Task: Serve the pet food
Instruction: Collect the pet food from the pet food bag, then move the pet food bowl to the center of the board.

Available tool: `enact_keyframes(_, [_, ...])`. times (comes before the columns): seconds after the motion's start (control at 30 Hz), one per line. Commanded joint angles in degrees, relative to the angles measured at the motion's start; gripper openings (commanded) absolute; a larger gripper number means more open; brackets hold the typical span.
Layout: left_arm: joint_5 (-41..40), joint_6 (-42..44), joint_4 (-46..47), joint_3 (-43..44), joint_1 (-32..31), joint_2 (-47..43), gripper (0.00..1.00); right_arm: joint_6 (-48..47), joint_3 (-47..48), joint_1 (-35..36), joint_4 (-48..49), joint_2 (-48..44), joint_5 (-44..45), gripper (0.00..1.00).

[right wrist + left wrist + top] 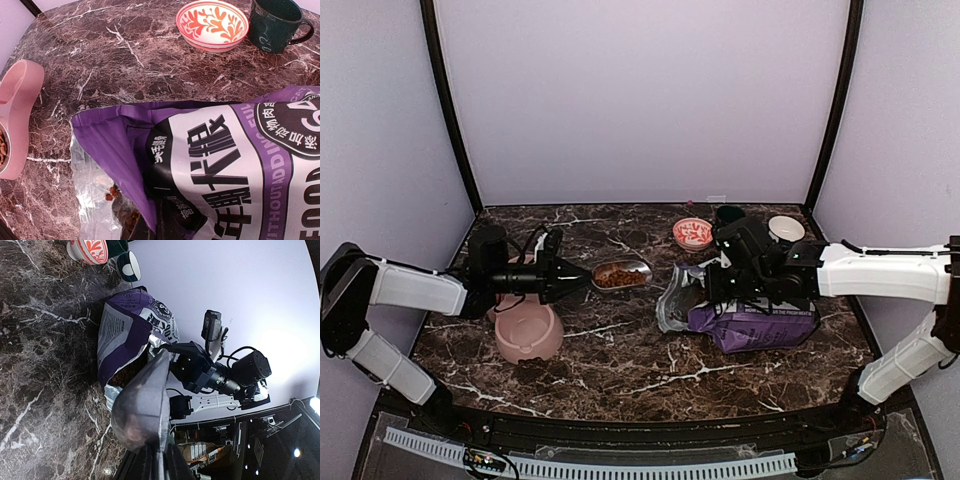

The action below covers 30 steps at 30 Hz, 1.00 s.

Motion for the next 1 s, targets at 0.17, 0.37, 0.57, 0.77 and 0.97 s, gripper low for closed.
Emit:
enact_keyframes(0.17, [-0.2, 1.8, -0.5, -4.2, 4.1, -6.5, 0.0, -0.2, 0.2, -1.7, -0.5, 0.6, 4.7, 0.0])
enact_keyframes(0.37, [0.1, 3.9, -5.0, -6.0, 7.5, -10.1, 0.0, -0.2, 0.2, -1.6, -0.4, 0.8, 4.6, 0.0])
enact_keyframes(0.57, [0.4, 6.0, -10.0, -6.9, 11.4, -14.0, 0.0, -0.4, 0.5, -1.6, -0.4, 1.3, 4.5, 0.0])
enact_keyframes(0.77, [0.1, 6.8, -12.6, -8.7, 15.9, -17.3, 0.0, -0.6, 0.7, -1.7, -0.4, 1.6, 4.2, 0.0])
enact_keyframes(0.97, [0.5, 6.9, -14.5, -10.4, 21.6, -19.2, 0.0, -0.5, 0.8, -1.7, -0.5, 1.7, 4.2, 0.0])
